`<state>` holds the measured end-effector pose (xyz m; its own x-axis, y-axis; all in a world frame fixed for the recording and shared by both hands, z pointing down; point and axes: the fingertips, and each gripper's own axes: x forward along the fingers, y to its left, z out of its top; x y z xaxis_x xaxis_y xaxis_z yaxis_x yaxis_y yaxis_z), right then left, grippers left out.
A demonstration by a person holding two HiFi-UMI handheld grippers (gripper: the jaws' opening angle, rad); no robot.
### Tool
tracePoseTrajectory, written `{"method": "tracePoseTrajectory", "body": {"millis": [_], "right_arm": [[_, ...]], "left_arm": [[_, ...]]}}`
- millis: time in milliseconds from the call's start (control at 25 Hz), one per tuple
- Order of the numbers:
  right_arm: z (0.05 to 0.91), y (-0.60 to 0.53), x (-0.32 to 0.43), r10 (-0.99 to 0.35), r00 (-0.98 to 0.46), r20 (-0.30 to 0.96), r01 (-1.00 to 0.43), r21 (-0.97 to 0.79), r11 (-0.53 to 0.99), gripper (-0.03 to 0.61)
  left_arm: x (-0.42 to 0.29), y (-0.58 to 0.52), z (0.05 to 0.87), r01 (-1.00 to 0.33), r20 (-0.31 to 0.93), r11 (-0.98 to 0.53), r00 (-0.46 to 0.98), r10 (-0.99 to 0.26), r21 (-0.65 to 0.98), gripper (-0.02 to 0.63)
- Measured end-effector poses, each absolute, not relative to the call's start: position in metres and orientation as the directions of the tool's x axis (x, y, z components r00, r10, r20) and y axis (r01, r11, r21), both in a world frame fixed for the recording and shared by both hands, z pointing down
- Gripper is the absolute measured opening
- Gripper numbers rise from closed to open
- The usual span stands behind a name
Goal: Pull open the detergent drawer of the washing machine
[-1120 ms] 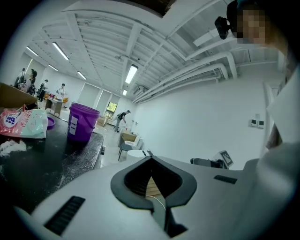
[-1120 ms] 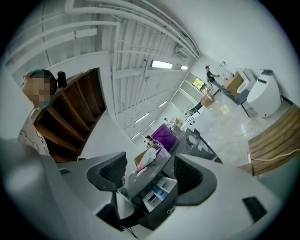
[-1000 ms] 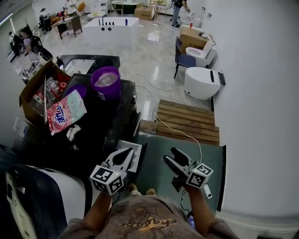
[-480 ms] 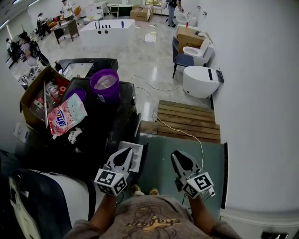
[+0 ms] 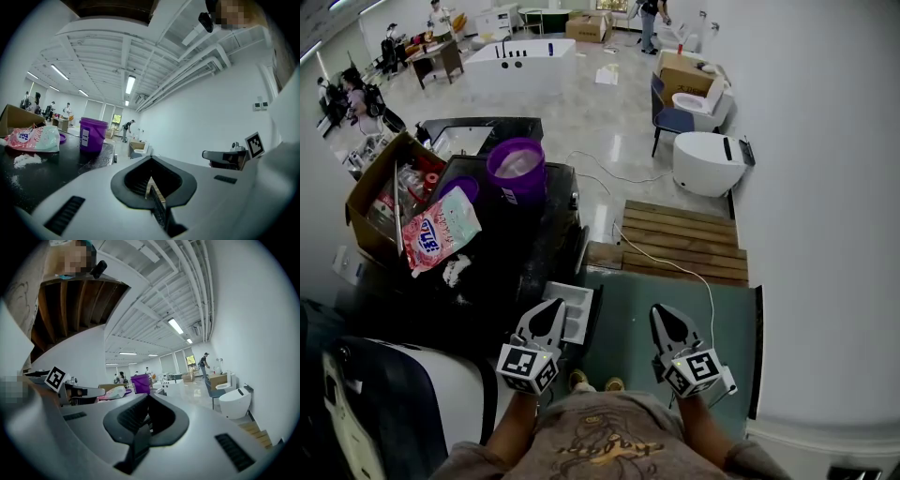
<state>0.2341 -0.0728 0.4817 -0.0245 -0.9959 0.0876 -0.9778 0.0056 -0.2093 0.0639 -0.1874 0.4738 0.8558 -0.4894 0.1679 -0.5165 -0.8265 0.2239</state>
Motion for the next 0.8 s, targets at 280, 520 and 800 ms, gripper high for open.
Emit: {"method": "tracePoseTrajectory", "body": {"millis": [280, 520, 800], "right_arm": [[0.498, -0.072, 0.235, -0.994, -0.001, 0.113, -0.977, -0.212, -0.023, 0.003], [0.497, -0.073, 0.237, -0.994, 0.01, 0.113, -0.978, -0.207, -0.034, 0.002], [0.494, -0.072, 0.238, -0.994, 0.011, 0.105, -0.974, -0.222, -0.035, 0.002]], "left_arm": [[0.054, -0.19, 0.48, -0.54, 0.181, -0.815, 0.841, -0.51, 0.21, 0.021], [0.052, -0.189, 0.481, -0.547, 0.197, -0.813, 0.835, -0.513, 0.2, 0.021], [0.052, -0.186, 0.48, -0.548, 0.19, -0.799, 0.836, -0.515, 0.248, 0.021]]}}
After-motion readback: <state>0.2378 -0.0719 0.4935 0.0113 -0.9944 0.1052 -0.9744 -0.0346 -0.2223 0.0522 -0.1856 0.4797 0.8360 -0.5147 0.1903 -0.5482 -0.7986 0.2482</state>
